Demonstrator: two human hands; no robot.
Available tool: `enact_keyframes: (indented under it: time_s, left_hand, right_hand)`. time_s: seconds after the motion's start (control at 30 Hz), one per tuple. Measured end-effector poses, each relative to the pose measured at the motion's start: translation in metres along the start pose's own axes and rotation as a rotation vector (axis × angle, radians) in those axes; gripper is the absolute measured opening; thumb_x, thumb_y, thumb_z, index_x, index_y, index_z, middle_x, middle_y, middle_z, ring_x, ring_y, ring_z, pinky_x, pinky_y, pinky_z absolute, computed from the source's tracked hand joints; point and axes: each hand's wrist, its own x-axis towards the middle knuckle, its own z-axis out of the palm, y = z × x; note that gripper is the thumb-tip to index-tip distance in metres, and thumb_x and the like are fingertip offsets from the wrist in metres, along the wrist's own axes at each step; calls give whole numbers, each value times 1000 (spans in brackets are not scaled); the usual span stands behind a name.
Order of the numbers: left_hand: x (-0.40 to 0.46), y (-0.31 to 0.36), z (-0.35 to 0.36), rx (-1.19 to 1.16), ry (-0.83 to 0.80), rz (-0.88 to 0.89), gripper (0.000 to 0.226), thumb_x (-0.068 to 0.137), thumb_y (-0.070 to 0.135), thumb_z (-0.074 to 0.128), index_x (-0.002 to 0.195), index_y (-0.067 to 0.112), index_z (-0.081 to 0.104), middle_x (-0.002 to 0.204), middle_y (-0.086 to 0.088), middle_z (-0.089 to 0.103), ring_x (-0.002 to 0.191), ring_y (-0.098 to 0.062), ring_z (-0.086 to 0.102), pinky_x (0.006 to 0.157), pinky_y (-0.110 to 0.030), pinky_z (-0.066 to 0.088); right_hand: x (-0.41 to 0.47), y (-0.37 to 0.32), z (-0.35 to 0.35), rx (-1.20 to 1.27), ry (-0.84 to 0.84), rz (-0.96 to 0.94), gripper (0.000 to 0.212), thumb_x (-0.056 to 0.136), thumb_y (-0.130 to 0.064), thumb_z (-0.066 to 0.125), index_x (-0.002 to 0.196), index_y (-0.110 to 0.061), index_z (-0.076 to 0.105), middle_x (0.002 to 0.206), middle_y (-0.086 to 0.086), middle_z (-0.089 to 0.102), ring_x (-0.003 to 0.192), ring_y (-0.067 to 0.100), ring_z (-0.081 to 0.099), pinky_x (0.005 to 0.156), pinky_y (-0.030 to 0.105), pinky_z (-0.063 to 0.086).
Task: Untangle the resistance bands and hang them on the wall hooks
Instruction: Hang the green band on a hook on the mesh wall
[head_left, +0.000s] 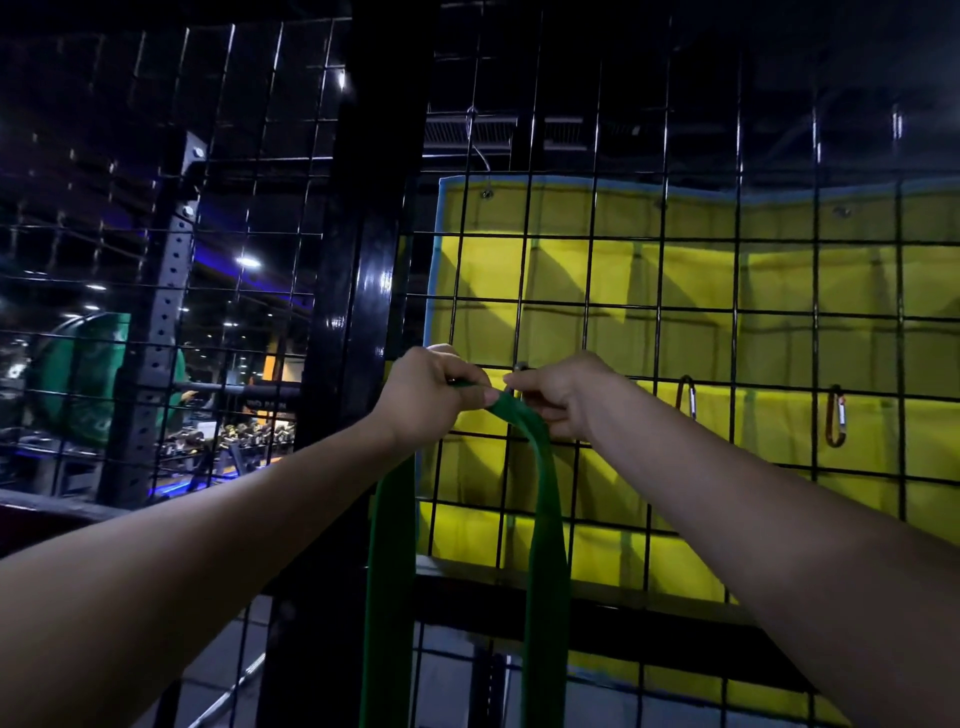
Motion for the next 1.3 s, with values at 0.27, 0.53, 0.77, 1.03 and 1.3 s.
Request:
enact_keyframes:
  time_s: [0.27, 0.53, 0.77, 1.03, 1.3]
  left_hand:
    - [12, -1, 1, -18, -17, 15, 9, 79, 13, 71, 87, 10, 74, 77, 6, 52, 75, -6, 52, 71, -20, 43]
    - [24, 5, -3, 6, -44, 35, 6, 79, 12, 70, 83, 10, 74, 83, -3, 59, 89, -22, 59, 86, -39, 50]
    - [33, 5, 1, -26, 36, 102, 12, 78, 9, 70, 89, 6, 73, 80, 3, 57, 86, -16, 58, 83, -30, 50]
    - [34, 4, 6, 35, 23, 79, 17, 81, 13, 69, 96, 5, 73, 85, 1, 61, 83, -11, 58, 79, -21, 48]
    - [38, 1, 1, -127, -100, -216, 8, 83, 11, 66, 88, 7, 70, 99, -7, 70, 94, -15, 64, 92, -27, 49]
  right_hand:
    - [10, 6, 0, -97, 117, -171, 33, 73, -18, 78, 89, -5, 53, 88, 16, 67, 76, 25, 68, 58, 33, 56]
    - [10, 7, -6, -173, 76, -206, 30, 78, -23, 75, 88, 1, 60, 83, 20, 66, 76, 30, 67, 57, 32, 50]
    - [1, 3, -13, -74, -28, -165, 28, 82, -14, 69, 99, 7, 60, 71, 13, 62, 54, 18, 61, 39, 20, 49]
    - [3, 4, -12, -43, -18, -140, 24, 79, -15, 72, 90, 4, 61, 71, 13, 60, 57, 18, 58, 44, 21, 51]
    - [1, 4, -11, -82, 26, -145, 46, 76, -23, 73, 106, 9, 60, 67, 11, 57, 58, 18, 55, 32, 13, 38]
